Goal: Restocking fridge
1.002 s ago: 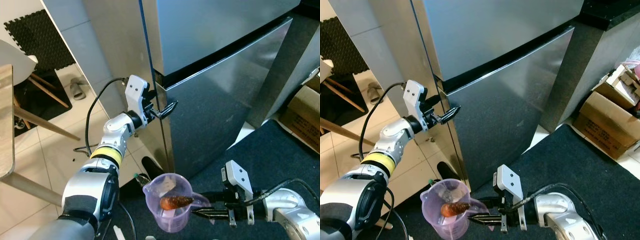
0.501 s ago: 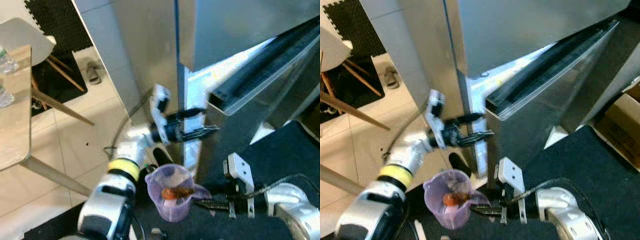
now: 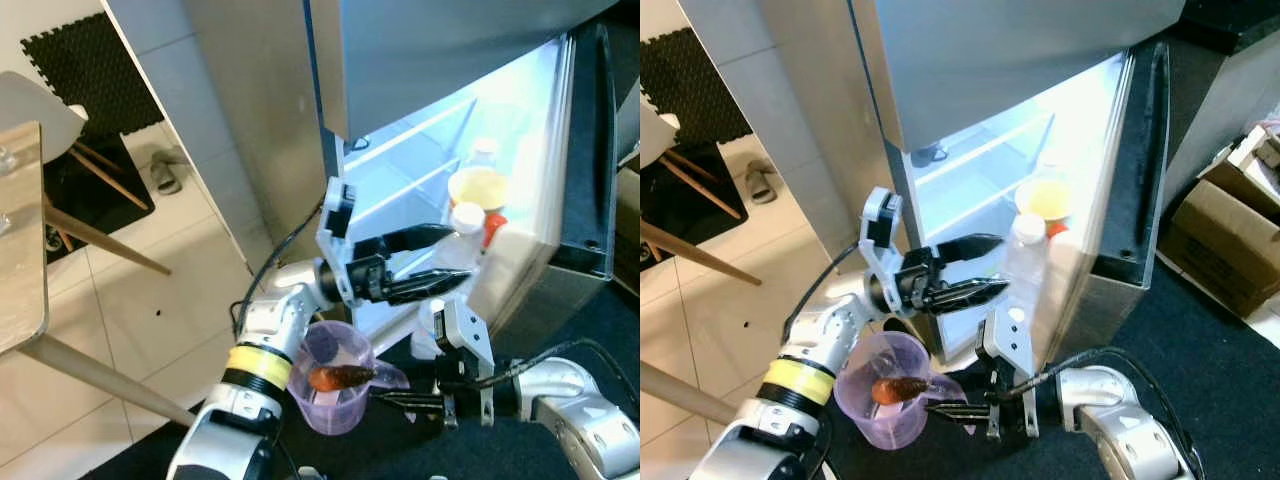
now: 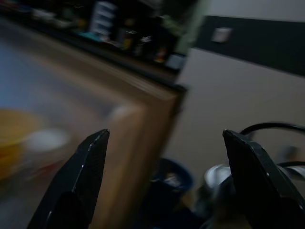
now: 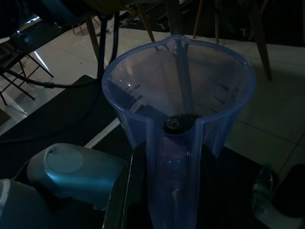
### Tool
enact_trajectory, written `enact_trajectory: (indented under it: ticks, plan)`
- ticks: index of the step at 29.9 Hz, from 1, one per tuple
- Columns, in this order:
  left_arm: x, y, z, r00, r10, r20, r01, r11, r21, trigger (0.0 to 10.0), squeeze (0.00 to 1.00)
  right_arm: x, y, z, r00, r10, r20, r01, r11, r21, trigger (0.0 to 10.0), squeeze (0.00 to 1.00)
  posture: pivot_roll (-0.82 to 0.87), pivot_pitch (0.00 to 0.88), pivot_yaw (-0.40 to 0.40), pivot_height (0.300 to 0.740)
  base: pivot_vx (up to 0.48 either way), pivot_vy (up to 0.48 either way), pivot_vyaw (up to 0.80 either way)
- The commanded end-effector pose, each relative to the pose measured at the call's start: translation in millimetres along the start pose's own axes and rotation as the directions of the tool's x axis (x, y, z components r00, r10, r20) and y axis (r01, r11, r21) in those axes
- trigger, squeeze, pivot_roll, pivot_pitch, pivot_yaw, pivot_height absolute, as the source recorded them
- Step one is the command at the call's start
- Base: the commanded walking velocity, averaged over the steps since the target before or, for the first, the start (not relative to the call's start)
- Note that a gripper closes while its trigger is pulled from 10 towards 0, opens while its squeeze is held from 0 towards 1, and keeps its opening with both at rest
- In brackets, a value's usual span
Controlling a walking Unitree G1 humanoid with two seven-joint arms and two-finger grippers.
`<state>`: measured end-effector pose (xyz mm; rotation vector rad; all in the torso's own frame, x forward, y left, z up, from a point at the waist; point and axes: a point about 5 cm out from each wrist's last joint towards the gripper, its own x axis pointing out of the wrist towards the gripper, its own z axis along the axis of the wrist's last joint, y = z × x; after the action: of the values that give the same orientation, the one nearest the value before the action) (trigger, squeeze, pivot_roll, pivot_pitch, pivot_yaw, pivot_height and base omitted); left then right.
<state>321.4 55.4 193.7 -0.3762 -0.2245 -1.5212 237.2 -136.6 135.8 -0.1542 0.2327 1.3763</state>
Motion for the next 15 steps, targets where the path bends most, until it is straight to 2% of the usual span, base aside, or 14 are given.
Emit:
enact_trajectory:
  ticks: [1,2,3,5,6,7,8,10,11,12,13,14,15]
  plan:
    - [-24.3,6.5,-3.9,0.993,0.115,-0.029,-0.114,0.993,0.015,10.0,0.0,3.3,0.4,2.3,1.0,0.012,0.016,-0.012,1.0,-0.022,10.0,0.0,-0.09,0.131,0.115,0.74,0.0,0.0,0.0]
    - [-31.8,8.2,-3.9,0.986,0.161,-0.038,-0.16,0.987,0.024,10.0,0.0,3.4,-0.3,2.2,1.0,0.01,0.016,-0.01,1.0,-0.023,10.0,0.0,-0.09,0.131,0.115,0.74,0.0,0.0,0.0]
    - [-31.8,8.2,-3.9,0.986,0.161,-0.038,-0.16,0.987,0.024,10.0,0.0,3.4,-0.3,2.2,1.0,0.01,0.016,-0.01,1.0,-0.023,10.0,0.0,-0.09,0.131,0.115,0.74,0.0,0.0,0.0]
    - [-61.0,16.9,-0.1,0.936,0.352,-0.029,-0.349,0.934,0.077,10.0,0.0,2.4,-5.1,-1.1,1.0,-0.018,-0.005,0.018,0.999,-0.028,10.0,0.0,-0.09,0.121,0.113,0.74,0.0,0.0,0.0]
    - [-61.0,16.9,-0.1,0.936,0.352,-0.029,-0.349,0.934,0.077,10.0,0.0,2.4,-5.1,-1.1,1.0,-0.018,-0.005,0.018,0.999,-0.028,10.0,0.0,-0.09,0.121,0.113,0.74,0.0,0.0,0.0]
    - [-77.0,21.0,2.7,0.892,0.452,-0.019,-0.448,0.888,0.107,10.0,0.0,0.3,-7.4,-3.6,0.999,-0.033,-0.014,0.033,0.999,-0.025,10.0,0.0,-0.08,0.113,0.11,0.74,0.0,0.0,0.0]
    - [-77.0,21.0,2.7,0.892,0.452,-0.019,-0.448,0.888,0.107,10.0,0.0,0.3,-7.4,-3.6,0.999,-0.033,-0.014,0.033,0.999,-0.025,10.0,0.0,-0.08,0.113,0.11,0.74,0.0,0.0,0.0]
    - [-111.1,25.1,9.3,0.791,0.612,0.024,-0.608,0.78,0.15,10.0,0.0,-8.4,-12.7,-10.3,0.996,-0.075,-0.041,0.074,0.997,-0.012,10.0,0.0,-0.07,0.106,0.111,0.74,0.0,0.0,0.0]
    - [-111.1,25.1,9.3,0.791,0.612,0.024,-0.608,0.78,0.15,10.0,0.0,-8.4,-12.7,-10.3,0.996,-0.075,-0.041,0.074,0.997,-0.012,10.0,0.0,-0.07,0.106,0.111,0.74,0.0,0.0,0.0]
    - [-125.3,25.2,10.4,0.745,0.666,0.035,-0.662,0.732,0.165,10.0,0.0,-13.7,-15.6,-13.7,0.994,-0.099,-0.055,0.099,0.995,-0.006,10.0,0.0,-0.07,0.103,0.11,0.74,0.0,0.0,0.0]
    - [-134.7,24.8,10.6,0.714,0.699,0.041,-0.694,0.698,0.176,10.0,0.0,-17.5,-17.7,-16.1,0.991,-0.117,-0.064,0.117,0.993,-0.003,10.0,0.0,-0.07,0.103,0.11,0.74,0.0,0.0,0.0]
    - [-134.7,24.8,10.6,0.714,0.699,0.041,-0.694,0.698,0.176,10.0,0.0,-17.5,-17.7,-16.1,0.991,-0.117,-0.064,0.117,0.993,-0.003,10.0,0.0,-0.07,0.103,0.11,0.74,0.0,0.0,0.0]
    - [-145.7,24.0,10.2,0.675,0.736,0.048,-0.731,0.658,0.179,10.0,0.0,-22.8,-20.5,-18.6,0.987,-0.144,-0.068,0.144,0.99,0.004,10.0,0.0,-0.06,0.101,0.109,0.74,0.0,0.0,0.0]
